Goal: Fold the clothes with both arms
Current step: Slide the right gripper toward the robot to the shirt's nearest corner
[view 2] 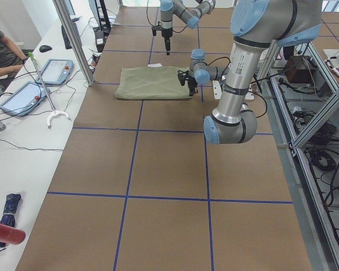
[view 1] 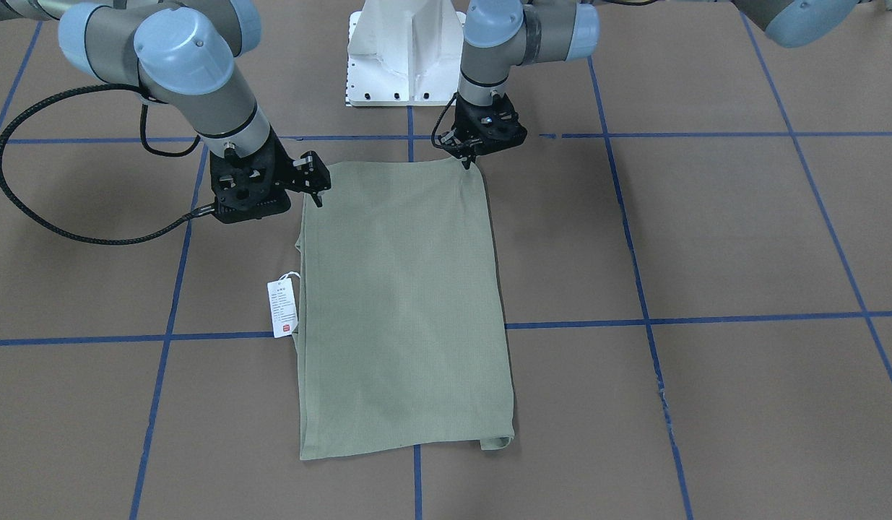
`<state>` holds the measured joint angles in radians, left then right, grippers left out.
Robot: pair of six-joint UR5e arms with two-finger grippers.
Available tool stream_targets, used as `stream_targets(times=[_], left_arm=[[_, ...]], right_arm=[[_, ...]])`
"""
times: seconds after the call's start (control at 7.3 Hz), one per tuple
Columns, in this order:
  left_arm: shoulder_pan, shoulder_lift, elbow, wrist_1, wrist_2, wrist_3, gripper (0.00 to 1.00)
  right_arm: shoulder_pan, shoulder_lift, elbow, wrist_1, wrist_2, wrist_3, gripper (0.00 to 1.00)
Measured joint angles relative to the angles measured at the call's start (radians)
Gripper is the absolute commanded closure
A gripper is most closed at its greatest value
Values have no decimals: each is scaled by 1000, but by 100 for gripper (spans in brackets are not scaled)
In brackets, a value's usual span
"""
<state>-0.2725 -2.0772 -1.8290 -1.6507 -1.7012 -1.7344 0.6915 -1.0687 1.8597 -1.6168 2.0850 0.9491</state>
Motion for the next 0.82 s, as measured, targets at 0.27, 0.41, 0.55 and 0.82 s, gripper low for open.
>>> stream_targets(times=[0.27,0.41,0.55,0.82], left_arm=[[0,0,-13,-3,-3,3,100],[0,-1,-17,-4,-4,4,100],[0,-1,-19,-5,-4,4,100],[0,-2,-24,-7,-6,4,100]], right_arm=[[-25,-11,12,6,-4,109,0],[-58,-21,33,7,-18,198,0],[-96,-42,66,7,-39,284,0],[-209,-80,118,7,-147,510,0]])
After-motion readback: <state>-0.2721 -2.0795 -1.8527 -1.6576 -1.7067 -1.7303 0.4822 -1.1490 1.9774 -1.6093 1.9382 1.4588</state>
